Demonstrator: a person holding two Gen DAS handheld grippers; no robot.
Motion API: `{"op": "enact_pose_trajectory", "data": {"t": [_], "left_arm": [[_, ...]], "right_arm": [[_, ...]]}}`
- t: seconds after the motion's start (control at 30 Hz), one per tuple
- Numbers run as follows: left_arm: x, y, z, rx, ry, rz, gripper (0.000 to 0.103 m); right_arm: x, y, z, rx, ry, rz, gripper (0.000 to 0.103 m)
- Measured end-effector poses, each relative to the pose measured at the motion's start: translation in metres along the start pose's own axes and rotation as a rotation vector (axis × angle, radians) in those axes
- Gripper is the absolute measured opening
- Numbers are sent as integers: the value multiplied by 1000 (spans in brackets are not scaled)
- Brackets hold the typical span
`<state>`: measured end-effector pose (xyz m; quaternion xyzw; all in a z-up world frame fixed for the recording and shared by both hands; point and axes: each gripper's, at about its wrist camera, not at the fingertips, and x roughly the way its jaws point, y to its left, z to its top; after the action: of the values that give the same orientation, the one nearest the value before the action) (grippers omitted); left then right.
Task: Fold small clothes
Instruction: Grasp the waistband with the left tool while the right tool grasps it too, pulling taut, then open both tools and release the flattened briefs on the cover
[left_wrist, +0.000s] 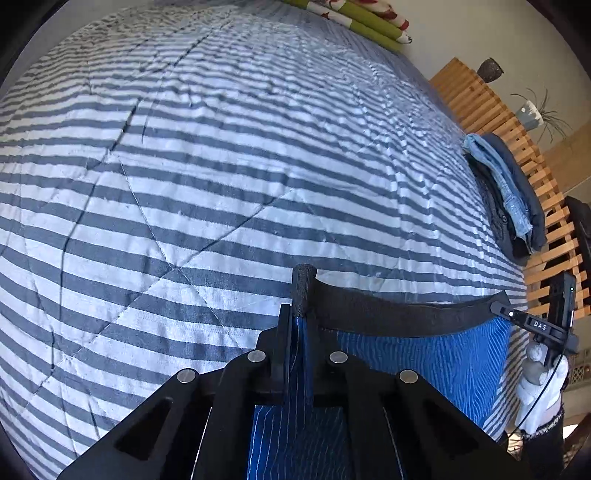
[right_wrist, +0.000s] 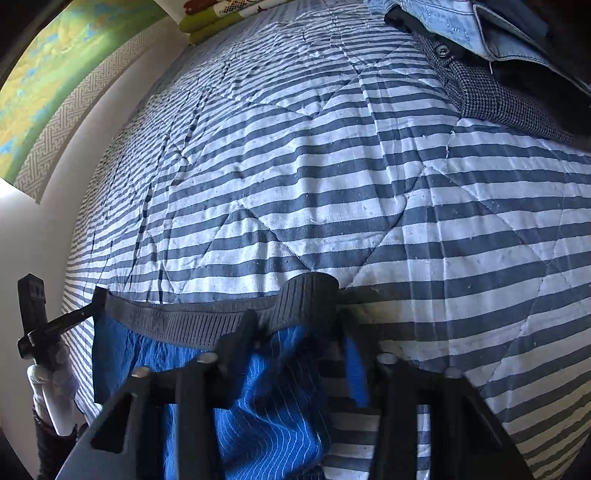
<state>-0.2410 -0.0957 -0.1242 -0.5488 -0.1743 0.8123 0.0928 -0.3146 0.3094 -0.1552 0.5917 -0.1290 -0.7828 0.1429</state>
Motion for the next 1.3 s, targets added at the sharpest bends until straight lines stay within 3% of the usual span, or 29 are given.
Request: {"op": "enact_pose_trajectory", "data": {"t": [0.07, 0.3, 0.37, 0.47, 0.6, 0.73, 0.9, 1.03, 1.07, 1.13, 1.2, 1.3], "left_arm": [[-31, -9, -1, 14, -57, -21, 4], [-205, -48, -12, 111, -383, -79, 4], [-243, -60, -23, 156, -444, -69, 4], [-282, -70, -46, 192, -492, -71, 4], [-326, -75, -82, 243, -559, -75, 4], [-346, -73, -94, 268, -573, -71, 4], [-303, -53, -70, 212, -497, -47, 4], [-206, -27, -28, 133, -369, 2, 5], [-178, -17, -16, 119, -317, 21, 8], [-123, 1, 0, 77, -212, 127, 24], [-87, 16, 3, 47, -165, 210, 25], [-74, 25, -13, 23, -161, 169, 25]], "right_arm": [[-19, 7, -3, -2, -52, 38, 10], [-147, 60, -25, -93, -347, 202, 8], [-180, 78, -37, -140, -430, 197, 8], [-206, 102, -53, -194, -467, 128, 7], [-253, 111, -86, -202, -569, 186, 7], [-277, 114, -107, -227, -604, 211, 7], [-251, 118, -98, -262, -566, 166, 7], [-184, 104, -61, -215, -465, 135, 6], [-160, 102, -48, -221, -426, 121, 6], [-107, 94, -21, -214, -300, 66, 9], [-67, 77, -6, -149, -193, -11, 17], [-52, 55, -21, -127, -140, -19, 17]]}}
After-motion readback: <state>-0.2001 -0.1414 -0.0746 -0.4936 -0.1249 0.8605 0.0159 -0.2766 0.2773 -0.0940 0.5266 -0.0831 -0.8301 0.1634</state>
